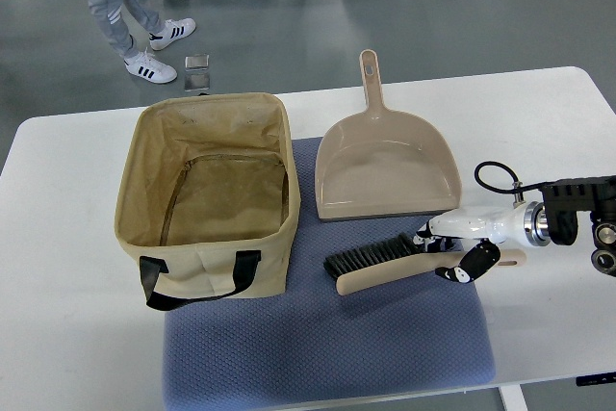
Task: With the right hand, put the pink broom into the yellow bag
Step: 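Tighten the right hand grip and pivot the brush off the mat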
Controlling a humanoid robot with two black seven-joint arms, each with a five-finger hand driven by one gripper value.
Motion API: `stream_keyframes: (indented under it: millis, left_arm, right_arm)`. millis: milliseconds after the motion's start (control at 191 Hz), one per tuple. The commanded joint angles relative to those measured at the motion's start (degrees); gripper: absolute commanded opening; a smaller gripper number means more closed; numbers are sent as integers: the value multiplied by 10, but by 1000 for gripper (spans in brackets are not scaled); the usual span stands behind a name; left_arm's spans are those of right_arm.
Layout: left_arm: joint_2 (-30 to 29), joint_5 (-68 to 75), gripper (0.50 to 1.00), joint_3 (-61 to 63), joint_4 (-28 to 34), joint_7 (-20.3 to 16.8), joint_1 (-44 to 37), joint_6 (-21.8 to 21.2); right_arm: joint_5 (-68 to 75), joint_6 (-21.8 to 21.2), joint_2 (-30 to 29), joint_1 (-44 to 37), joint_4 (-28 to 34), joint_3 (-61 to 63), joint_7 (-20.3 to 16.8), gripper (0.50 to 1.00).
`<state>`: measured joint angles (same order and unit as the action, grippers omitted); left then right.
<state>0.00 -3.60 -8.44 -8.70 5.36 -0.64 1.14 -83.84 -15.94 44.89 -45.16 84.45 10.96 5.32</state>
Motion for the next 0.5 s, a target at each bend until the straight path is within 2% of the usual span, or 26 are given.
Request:
stream_keyframes:
  millis: [0,497]
  left_arm:
    - [0,0,1000,0,0,0,-1,0]
    - [0,0,1000,0,0,0,-1,0]
  right_arm:
    - [3,-1,3,-1,0,1,3,500]
    - [19,-2,42,0,1,55,22,500]
